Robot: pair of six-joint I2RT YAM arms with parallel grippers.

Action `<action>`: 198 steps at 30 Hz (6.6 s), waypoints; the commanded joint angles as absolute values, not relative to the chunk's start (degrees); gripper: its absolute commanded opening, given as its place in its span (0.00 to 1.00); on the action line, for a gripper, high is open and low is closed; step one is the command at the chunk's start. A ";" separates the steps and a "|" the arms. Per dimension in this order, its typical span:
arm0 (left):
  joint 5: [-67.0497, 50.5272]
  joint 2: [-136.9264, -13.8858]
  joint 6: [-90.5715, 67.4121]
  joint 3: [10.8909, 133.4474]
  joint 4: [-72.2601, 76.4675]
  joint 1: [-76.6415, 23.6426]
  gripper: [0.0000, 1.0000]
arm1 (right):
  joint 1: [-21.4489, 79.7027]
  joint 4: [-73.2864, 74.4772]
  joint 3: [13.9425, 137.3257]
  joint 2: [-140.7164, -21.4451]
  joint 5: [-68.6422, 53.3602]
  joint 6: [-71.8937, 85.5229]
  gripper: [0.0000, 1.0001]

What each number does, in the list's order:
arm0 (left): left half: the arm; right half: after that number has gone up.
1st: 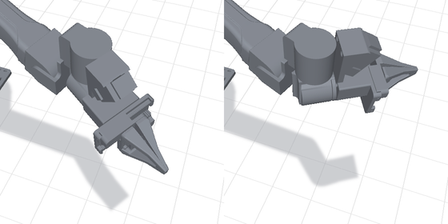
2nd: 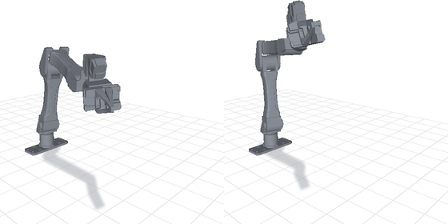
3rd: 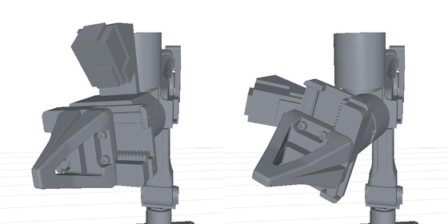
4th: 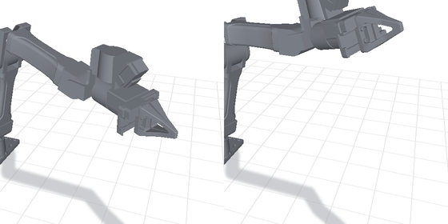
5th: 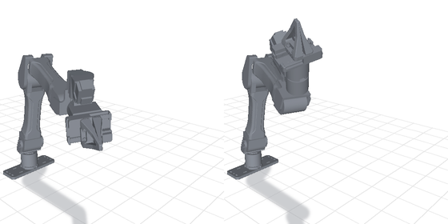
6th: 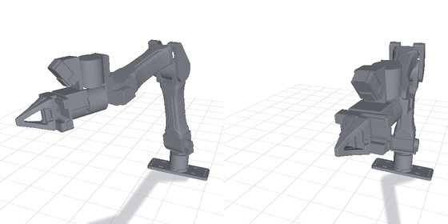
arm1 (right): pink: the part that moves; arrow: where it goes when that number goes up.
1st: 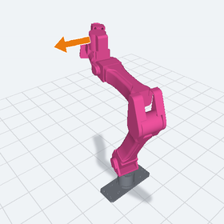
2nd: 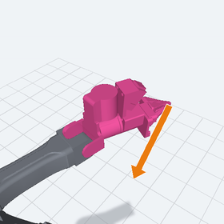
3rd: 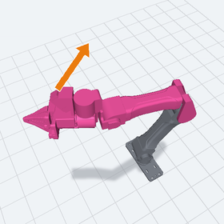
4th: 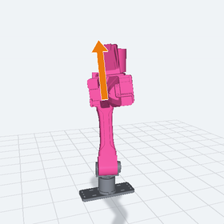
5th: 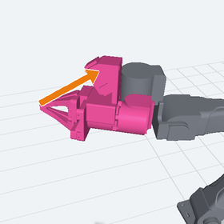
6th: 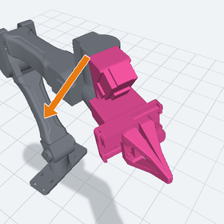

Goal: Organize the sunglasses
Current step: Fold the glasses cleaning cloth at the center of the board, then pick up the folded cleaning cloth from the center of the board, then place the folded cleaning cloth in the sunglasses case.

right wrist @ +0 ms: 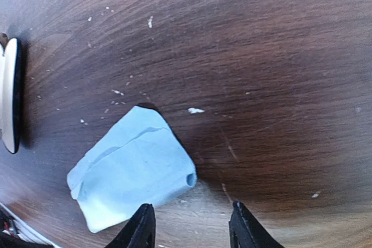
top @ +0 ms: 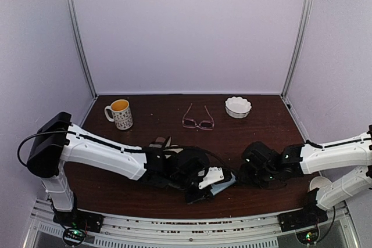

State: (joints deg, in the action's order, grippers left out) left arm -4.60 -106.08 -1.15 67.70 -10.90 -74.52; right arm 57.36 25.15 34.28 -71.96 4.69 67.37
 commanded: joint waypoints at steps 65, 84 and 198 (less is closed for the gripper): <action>14.20 -111.80 9.29 69.59 -12.24 -82.14 0.28 | 56.38 10.97 28.11 -77.05 2.44 75.05 0.35; 17.26 -115.87 10.49 71.43 -8.94 -82.27 0.43 | 56.41 9.90 27.84 -78.11 2.06 74.68 0.27; 11.75 -97.51 -20.61 53.63 -2.95 -73.04 0.00 | 53.08 37.90 78.57 -107.36 -7.49 56.70 0.00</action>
